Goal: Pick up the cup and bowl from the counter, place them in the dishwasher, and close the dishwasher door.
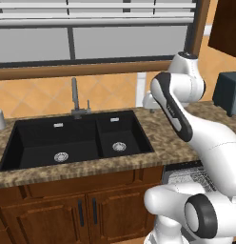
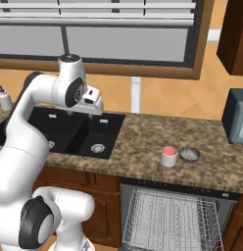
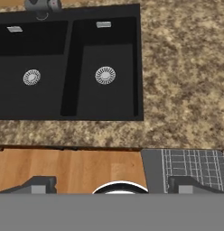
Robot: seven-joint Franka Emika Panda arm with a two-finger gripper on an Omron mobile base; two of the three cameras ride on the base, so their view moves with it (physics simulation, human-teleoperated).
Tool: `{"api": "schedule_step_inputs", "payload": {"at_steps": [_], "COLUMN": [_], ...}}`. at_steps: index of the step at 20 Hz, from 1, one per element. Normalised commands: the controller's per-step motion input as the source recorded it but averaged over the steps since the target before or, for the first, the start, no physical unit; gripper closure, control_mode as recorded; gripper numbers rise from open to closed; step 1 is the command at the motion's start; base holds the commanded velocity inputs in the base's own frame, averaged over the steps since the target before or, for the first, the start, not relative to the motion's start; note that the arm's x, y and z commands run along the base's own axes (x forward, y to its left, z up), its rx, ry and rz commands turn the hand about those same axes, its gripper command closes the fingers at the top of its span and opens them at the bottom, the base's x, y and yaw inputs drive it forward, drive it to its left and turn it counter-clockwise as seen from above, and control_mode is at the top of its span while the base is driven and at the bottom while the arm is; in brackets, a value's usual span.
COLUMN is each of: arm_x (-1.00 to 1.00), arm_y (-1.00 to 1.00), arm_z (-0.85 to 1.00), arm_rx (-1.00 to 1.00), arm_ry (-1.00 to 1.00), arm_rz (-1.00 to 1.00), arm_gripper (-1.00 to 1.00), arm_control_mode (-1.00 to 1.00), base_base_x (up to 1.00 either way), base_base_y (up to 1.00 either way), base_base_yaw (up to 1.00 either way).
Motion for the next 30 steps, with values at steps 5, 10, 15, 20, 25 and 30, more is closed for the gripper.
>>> {"api": "schedule_step_inputs", "payload": {"at_steps": [5, 10, 15, 20, 25, 30], "arm_x": [0.0, -0.04, -0.09, 0.01, 0.02, 0.0], "arm_y": [-0.38, -0.4, -0.42, -0.58, -0.88, -0.62], "arm_z": [0.0, 0.0, 0.0, -0.09, -0.3, -0.31], "arm_rx": [0.0, 0.0, -0.02, -0.05, 0.0, -0.03], "arm_ry": [0.0, -0.01, 0.0, 0.0, 0.0, 0.0], "arm_rz": [0.0, 0.0, 0.0, 0.0, 0.0, 0.01], "arm_gripper": [-1.0, -1.0, -1.0, -1.0, -1.0, -1.0], "arm_control_mode": [-1.0, -1.0, -1.0, -1.0, -1.0, -1.0], "base_base_x": [0.0, 0.0, 0.0, 0.0, 0.0, 0.0], "base_base_y": [0.0, 0.0, 0.0, 0.0, 0.0, 0.0], "base_base_yaw": [0.0, 0.0, 0.0, 0.0, 0.0, 0.0]}}
